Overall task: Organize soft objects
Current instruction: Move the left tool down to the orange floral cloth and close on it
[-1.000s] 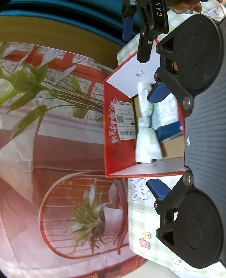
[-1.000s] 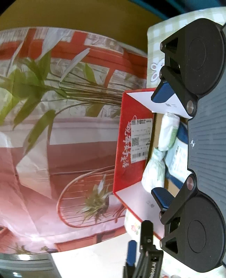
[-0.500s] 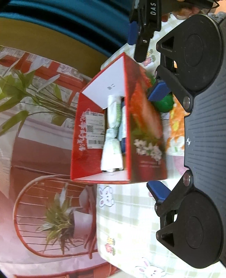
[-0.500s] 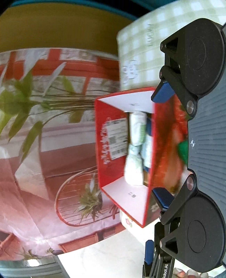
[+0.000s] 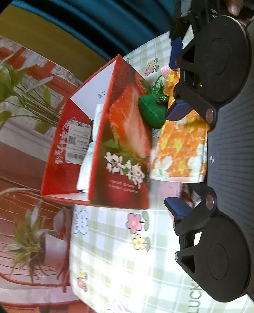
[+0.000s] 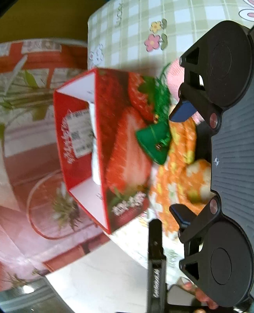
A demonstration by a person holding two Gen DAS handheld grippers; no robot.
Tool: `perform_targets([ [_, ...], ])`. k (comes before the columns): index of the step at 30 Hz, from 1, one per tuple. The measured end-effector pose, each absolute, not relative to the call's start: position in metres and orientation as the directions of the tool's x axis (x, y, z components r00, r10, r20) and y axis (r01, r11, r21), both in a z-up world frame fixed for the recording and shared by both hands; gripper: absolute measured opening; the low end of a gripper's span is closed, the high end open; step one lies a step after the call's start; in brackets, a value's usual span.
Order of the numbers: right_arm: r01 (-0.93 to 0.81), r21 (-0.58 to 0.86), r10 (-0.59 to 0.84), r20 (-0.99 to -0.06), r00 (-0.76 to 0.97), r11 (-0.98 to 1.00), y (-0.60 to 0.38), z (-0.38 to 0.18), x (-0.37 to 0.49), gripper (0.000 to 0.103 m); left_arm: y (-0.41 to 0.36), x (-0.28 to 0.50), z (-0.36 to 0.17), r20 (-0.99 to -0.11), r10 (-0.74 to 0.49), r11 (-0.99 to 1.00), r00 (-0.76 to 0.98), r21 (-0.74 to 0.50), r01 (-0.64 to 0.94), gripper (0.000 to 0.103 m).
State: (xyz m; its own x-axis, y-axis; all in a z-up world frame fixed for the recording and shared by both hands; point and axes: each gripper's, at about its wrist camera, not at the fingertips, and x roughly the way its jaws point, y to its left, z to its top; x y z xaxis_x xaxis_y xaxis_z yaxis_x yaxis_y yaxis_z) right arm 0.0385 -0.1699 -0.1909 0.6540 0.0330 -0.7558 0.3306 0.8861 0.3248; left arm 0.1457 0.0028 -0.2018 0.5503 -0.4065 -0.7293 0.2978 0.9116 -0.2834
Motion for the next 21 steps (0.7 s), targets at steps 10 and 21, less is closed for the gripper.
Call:
perform_targets([
  [10,0.332,0.307,0.051,-0.798,0.6,0.892,-0.165,-0.208,0.039,0.073,0.005,0.149,-0.225,-0.757,-0.426,0.904,0.495,-0.338,0.261,0.084],
  [21,0.316,0.293,0.055,-0.806,0.59,0.902,-0.165,-0.216,0.042,0.07,0.004,0.143,-0.233,-0.746,-0.46,0.888,0.481,-0.37,0.274,0.055],
])
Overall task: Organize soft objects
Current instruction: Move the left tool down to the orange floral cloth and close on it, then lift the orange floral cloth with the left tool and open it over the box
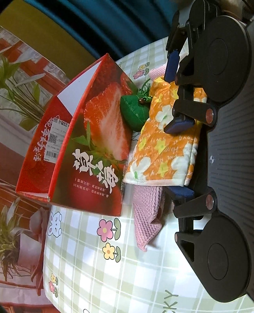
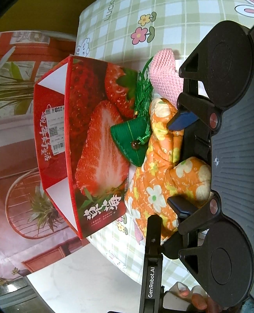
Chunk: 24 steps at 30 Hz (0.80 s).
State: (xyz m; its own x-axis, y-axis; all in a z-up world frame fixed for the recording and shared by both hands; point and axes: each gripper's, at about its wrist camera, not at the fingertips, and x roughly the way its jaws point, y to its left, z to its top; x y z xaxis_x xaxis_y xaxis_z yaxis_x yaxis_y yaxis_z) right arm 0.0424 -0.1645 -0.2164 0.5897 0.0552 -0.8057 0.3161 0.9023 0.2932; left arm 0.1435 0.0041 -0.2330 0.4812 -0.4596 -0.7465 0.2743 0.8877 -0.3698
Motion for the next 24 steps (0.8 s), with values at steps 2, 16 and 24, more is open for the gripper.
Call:
perform_targets([
  [2,0.314,0.296,0.058,-0.805,0.591,0.902,-0.165,-0.216,0.042,0.067,0.004,0.143,-0.232,-0.742,-0.464,0.886,0.484,-0.372,0.278,0.052],
  [16,0.302,0.328,0.085,-0.791,0.607,0.895,-0.171,-0.213,0.041,0.035,0.004,0.128,-0.215,-0.701,-0.479,0.876,0.528,-0.343,0.34,0.024],
  [24,0.289,0.344,0.089,-0.765,0.638,0.893,-0.174,-0.204,0.037,0.03,0.006,0.123,-0.207,-0.679,-0.488,0.872,0.549,-0.343,0.35,0.024],
])
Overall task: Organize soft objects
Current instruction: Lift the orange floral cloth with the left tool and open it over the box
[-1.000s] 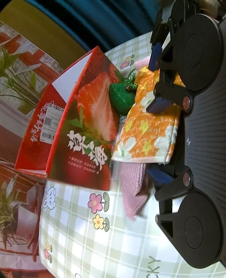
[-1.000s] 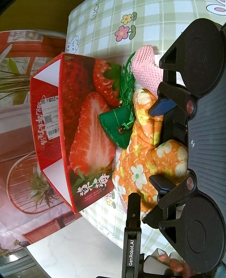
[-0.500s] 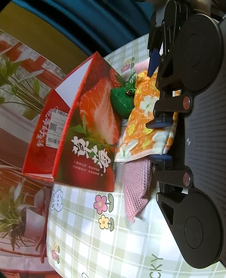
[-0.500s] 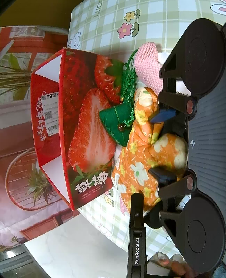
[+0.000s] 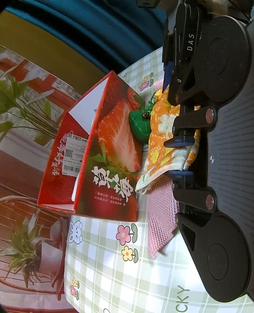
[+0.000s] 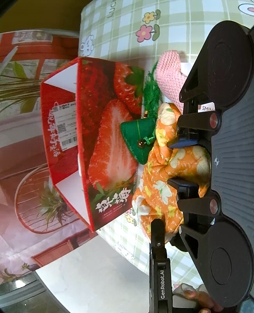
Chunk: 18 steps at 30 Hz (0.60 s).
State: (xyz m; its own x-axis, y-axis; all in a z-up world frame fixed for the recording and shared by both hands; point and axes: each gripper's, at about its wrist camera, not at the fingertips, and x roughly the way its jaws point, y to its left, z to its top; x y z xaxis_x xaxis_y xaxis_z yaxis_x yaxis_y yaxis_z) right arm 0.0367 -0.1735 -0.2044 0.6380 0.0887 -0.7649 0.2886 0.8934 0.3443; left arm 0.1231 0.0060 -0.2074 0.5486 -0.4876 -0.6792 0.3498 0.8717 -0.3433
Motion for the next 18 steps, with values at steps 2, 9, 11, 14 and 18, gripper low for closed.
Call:
perform_targets([
  [2,0.281,0.341,0.084,-0.757,0.648,0.897,-0.173,-0.2,0.037,0.029,0.008,0.122,-0.203,-0.667,-0.493,0.869,0.558,-0.347,0.352,0.024],
  [9,0.242,0.332,0.072,-0.709,0.701,0.912,-0.174,-0.176,0.036,0.029,0.013,0.116,-0.176,-0.599,-0.517,0.856,0.612,-0.349,0.383,0.024],
  [11,0.229,0.331,0.071,-0.693,0.718,0.915,-0.175,-0.167,0.036,0.029,0.015,0.114,-0.166,-0.571,-0.523,0.852,0.633,-0.344,0.394,0.024],
  [14,0.218,0.371,0.091,-0.659,0.746,0.902,-0.18,-0.156,0.035,0.028,0.02,0.112,-0.154,-0.534,-0.533,0.846,0.656,-0.35,0.402,0.023],
  [18,0.189,0.365,0.092,-0.629,0.772,0.912,-0.18,-0.142,0.037,0.028,0.018,0.108,-0.137,-0.497,-0.528,0.849,0.688,-0.322,0.419,0.023],
])
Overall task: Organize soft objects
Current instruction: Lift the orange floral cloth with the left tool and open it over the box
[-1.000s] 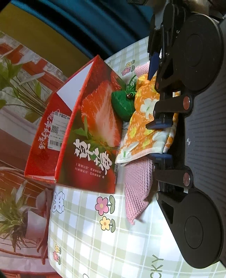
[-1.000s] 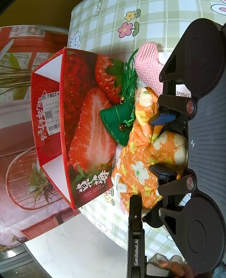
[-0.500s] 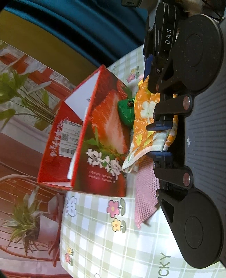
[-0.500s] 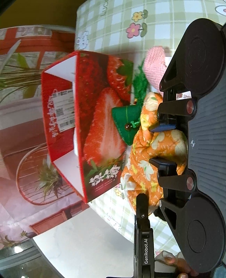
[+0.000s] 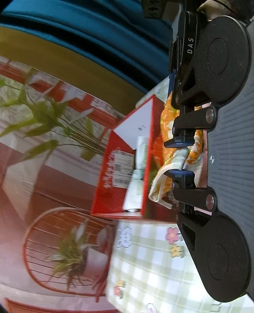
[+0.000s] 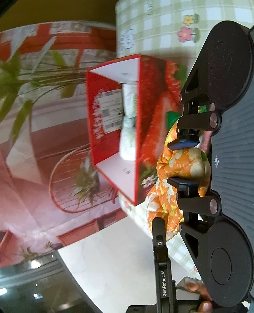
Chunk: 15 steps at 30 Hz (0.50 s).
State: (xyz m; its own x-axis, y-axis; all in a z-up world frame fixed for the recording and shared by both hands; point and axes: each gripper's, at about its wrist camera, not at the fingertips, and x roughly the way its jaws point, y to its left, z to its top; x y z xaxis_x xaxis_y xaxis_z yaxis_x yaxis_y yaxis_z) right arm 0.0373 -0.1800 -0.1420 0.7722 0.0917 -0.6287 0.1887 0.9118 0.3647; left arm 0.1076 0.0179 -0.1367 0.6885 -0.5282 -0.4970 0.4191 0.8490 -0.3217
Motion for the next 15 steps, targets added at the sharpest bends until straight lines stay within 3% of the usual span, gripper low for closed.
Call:
perform_targets([
  [15,0.116,0.254,0.045,-0.551,0.833,0.96,-0.194,-0.103,0.065,0.028,0.004,0.131,-0.097,-0.43,-0.518,0.856,0.74,-0.253,0.451,0.023],
])
